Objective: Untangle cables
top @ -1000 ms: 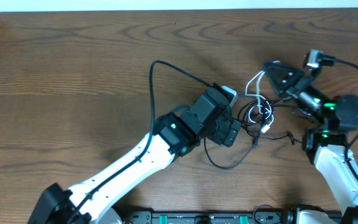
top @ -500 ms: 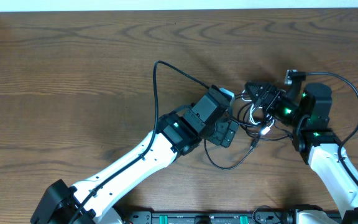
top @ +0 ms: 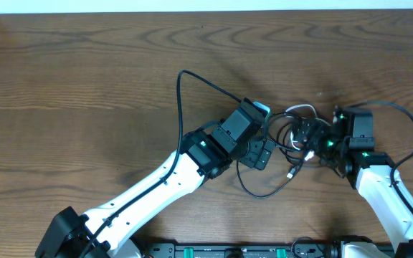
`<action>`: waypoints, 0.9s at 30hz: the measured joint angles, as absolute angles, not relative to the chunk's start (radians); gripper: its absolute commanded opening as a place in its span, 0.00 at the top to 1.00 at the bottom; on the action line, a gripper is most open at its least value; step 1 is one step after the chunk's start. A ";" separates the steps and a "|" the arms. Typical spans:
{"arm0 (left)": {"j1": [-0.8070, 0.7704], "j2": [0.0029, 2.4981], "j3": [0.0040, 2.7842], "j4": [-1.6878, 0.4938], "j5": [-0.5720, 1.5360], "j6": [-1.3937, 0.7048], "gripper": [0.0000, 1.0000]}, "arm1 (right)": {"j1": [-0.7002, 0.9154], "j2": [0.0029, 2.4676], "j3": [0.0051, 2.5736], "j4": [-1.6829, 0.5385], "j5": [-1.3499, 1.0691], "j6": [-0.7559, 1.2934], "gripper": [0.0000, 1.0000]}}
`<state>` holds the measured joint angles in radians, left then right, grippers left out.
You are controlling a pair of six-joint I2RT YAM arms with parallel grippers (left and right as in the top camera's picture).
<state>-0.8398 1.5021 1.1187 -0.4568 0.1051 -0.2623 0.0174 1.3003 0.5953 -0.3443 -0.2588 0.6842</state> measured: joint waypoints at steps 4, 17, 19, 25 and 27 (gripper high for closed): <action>-0.840 1.502 1.119 -0.457 0.105 -0.262 0.08 | 0.017 1.300 0.595 -0.408 -0.210 0.686 0.01; -0.840 1.502 1.119 -0.457 0.105 -0.262 0.08 | 0.124 1.395 0.586 -0.214 -0.227 0.706 0.84; -0.840 1.502 1.119 -0.457 0.105 -0.262 0.07 | 0.160 1.452 0.586 -0.104 -0.264 0.729 0.94; -0.840 1.502 1.119 -0.496 0.102 -0.262 0.08 | 0.215 1.597 0.579 0.200 -0.331 0.781 0.99; -0.840 1.502 1.119 -0.513 0.102 -0.262 0.08 | 0.212 1.598 0.579 0.228 -0.337 0.783 0.99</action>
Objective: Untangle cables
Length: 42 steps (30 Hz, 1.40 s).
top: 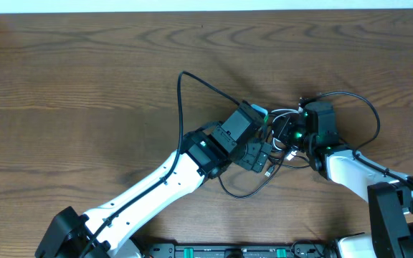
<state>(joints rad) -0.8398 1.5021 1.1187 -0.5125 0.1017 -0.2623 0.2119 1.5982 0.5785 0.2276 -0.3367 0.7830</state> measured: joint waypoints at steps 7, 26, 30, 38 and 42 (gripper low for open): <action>-0.840 1.502 1.119 -0.532 0.102 -0.262 0.08 | 0.154 1.495 0.579 0.248 -0.407 0.778 0.98; -0.840 1.502 1.119 -0.531 0.102 -0.332 0.07 | 0.089 1.085 0.609 -0.221 -0.348 0.579 0.11; -0.840 1.502 1.119 -0.529 0.102 -0.473 0.03 | 0.089 1.039 0.640 -0.364 -0.249 0.556 0.01; -0.840 1.535 1.119 -0.487 0.102 -0.843 0.04 | 0.089 0.918 0.773 -0.620 0.004 0.596 0.01; -0.840 1.631 1.119 -0.400 0.102 -0.973 0.08 | 0.089 0.864 0.803 -0.689 0.084 0.615 0.01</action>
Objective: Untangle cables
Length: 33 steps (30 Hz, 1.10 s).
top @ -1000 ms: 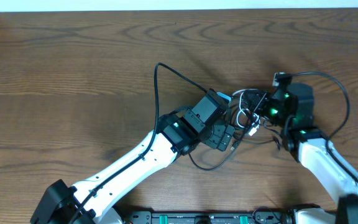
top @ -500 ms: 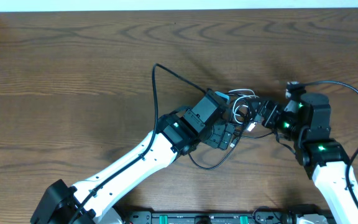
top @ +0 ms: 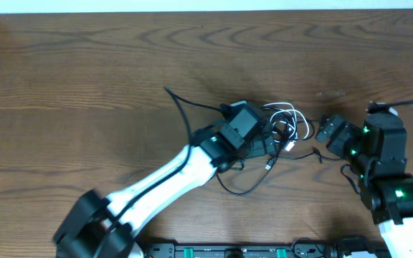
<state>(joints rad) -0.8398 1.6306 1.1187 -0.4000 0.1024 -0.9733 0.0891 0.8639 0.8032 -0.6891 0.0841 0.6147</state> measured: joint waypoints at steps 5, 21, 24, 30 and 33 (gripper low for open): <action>-0.840 1.765 1.119 -0.274 0.102 -1.055 0.18 | 0.089 0.801 0.804 -0.735 0.128 0.618 0.01; -0.840 1.916 1.119 -0.131 0.080 -1.034 0.30 | 0.089 0.768 0.804 -0.804 0.165 0.587 0.01; -0.840 1.930 1.119 -0.104 0.071 -0.977 0.38 | 0.089 0.768 0.804 -0.807 0.172 0.581 0.01; -0.840 1.940 1.119 -0.107 0.042 -0.867 0.51 | 0.089 0.768 0.804 -0.863 0.176 0.573 0.01; -0.840 1.943 1.119 -0.111 0.035 -0.804 0.61 | 0.089 0.768 0.804 -0.875 0.176 0.572 0.01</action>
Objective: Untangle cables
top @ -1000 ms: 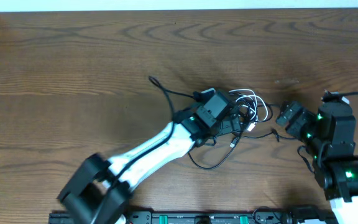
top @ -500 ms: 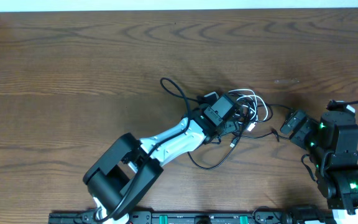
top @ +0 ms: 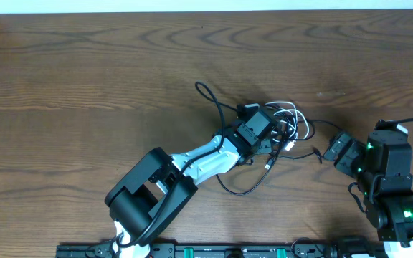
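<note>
A tangle of one black cable (top: pixel 208 99) and one white cable (top: pixel 297 119) lies at the table's middle right. The black cable loops away to the upper left, and a second black loop (top: pixel 244 189) sags toward the front. My left gripper (top: pixel 272 137) is buried in the knot, largely hidden under its own wrist, and looks shut on the black cable. My right gripper (top: pixel 330 152) stands open to the right of the tangle, apart from it. A thin black cable end (top: pixel 315 154) lies just short of its fingertips.
The wooden table (top: pixel 84 86) is bare to the left and at the back. The left arm (top: pixel 192 161) crosses the front middle. The right arm's base (top: pixel 396 208) fills the front right corner.
My left gripper has shifted right, and the black cable's far loop came with it. The left arm's base has swung inward. My right gripper has drawn back slightly toward the front right.
Both grippers first met at the tangle, the right one at its right side. Then the right gripper pressed further left into the knot. Later it stood clear to the right, with the white loops spread wider. Now the left gripper sits further right with the black cable.
</note>
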`<action>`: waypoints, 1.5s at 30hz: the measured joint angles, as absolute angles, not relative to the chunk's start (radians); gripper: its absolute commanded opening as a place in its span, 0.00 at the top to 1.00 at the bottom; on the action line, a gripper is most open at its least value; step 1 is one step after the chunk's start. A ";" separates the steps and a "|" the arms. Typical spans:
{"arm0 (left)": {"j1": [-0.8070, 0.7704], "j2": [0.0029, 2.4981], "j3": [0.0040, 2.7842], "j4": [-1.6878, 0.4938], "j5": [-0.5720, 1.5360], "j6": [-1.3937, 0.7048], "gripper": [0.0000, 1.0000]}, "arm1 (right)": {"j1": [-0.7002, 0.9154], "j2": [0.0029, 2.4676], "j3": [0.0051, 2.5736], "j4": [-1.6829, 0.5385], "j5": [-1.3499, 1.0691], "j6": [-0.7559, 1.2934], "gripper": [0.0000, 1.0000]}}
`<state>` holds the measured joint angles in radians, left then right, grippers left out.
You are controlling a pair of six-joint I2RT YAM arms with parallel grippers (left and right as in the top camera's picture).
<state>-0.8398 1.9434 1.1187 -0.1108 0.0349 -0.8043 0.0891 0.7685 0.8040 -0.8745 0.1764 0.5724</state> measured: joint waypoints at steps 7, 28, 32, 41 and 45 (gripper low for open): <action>-0.840 1.946 1.119 -0.126 0.000 -0.633 0.92 | 0.089 0.768 0.804 -0.911 0.176 0.572 0.01; -0.763 1.922 1.124 -0.259 -0.109 -0.485 0.88 | 0.089 0.768 0.804 -0.934 0.176 0.572 0.01; -0.772 1.850 1.124 -0.256 -0.028 -0.524 0.92 | 0.089 0.768 0.804 -0.934 0.176 0.572 0.01; -0.773 1.775 1.124 -0.177 0.027 -0.743 0.92 | 0.089 0.768 0.804 -0.934 0.176 0.572 0.01; -0.773 1.824 1.124 -0.128 0.098 -0.858 0.92 | 0.089 0.768 0.804 -0.934 0.177 0.572 0.01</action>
